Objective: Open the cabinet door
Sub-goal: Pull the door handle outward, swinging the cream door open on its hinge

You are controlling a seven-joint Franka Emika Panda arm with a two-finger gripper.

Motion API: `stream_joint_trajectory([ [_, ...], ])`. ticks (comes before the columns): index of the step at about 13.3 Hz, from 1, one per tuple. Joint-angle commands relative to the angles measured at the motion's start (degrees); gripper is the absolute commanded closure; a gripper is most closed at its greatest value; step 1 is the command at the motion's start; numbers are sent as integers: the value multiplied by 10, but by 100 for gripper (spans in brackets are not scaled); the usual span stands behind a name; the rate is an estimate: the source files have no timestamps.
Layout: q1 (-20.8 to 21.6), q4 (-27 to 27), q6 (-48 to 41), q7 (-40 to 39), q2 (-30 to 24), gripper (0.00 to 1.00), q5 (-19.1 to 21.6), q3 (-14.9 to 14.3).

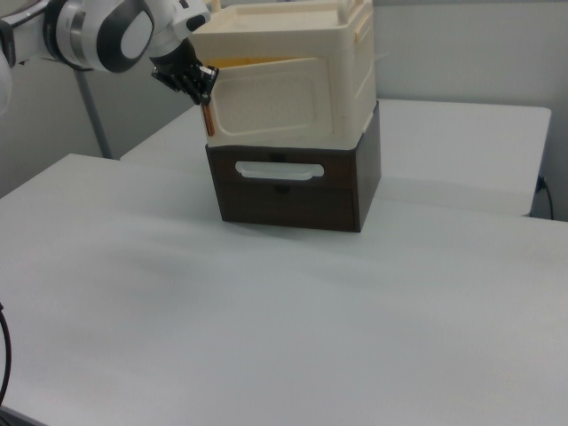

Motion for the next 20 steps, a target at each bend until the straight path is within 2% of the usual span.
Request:
stream_joint_trajectory([
  [1, -55, -32, -97, -4, -25, 54, -10, -3],
  [3, -69, -42, -143, -36, -42, 26, -10, -3],
  [6, -101, -46, -204, -79, -59, 0, -10, -3],
  [10, -173, -46, -275, -157, -77, 0, -11, -9],
  [13, -228, -44, -278, -196, -77, 0, -10, -11],
  [17, -267, -38, -294, -190, -101, 0, -11, -18],
  [20, -264, -38, -335, -191, -140, 0, -14, -36],
])
